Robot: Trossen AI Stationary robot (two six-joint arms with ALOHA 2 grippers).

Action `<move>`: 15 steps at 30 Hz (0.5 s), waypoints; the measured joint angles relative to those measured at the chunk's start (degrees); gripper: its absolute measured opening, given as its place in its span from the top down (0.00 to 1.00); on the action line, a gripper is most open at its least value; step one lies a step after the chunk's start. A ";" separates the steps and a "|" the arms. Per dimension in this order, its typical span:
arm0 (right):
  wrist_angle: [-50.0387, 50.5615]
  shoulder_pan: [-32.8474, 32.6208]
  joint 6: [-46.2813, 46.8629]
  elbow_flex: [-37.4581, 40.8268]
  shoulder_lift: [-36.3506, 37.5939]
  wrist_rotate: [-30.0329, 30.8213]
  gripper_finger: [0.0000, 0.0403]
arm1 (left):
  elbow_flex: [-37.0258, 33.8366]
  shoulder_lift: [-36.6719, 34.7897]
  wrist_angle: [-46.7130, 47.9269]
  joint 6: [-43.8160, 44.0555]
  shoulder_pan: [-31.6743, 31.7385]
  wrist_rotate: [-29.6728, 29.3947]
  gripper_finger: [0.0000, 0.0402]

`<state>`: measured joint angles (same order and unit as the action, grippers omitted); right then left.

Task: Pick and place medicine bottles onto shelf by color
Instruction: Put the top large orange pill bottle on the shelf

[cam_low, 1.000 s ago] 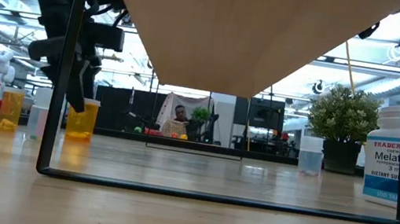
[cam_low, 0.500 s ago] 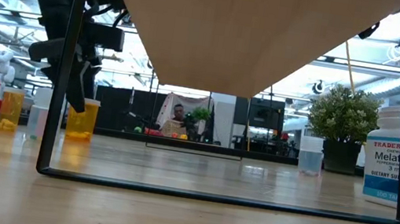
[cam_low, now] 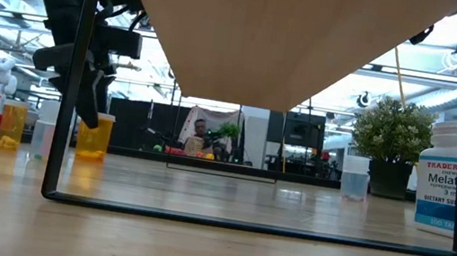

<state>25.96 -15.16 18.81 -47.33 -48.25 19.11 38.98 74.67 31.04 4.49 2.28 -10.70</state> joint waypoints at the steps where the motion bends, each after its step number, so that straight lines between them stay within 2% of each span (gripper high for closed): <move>1: 0.00 0.00 0.00 0.00 0.00 0.00 1.00 | 0.00 0.00 -0.03 -0.02 0.00 0.00 0.44; 5: 0.00 0.00 0.00 0.00 0.00 0.00 1.00 | 0.00 0.00 -0.03 -0.09 0.00 0.01 0.46; 15: 0.02 0.00 -0.28 0.00 0.02 0.02 1.00 | 2.10 -0.22 0.55 -1.19 0.00 0.02 0.44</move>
<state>25.98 -15.16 18.53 -47.33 -48.23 19.14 41.08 74.46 31.58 3.30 2.28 -10.68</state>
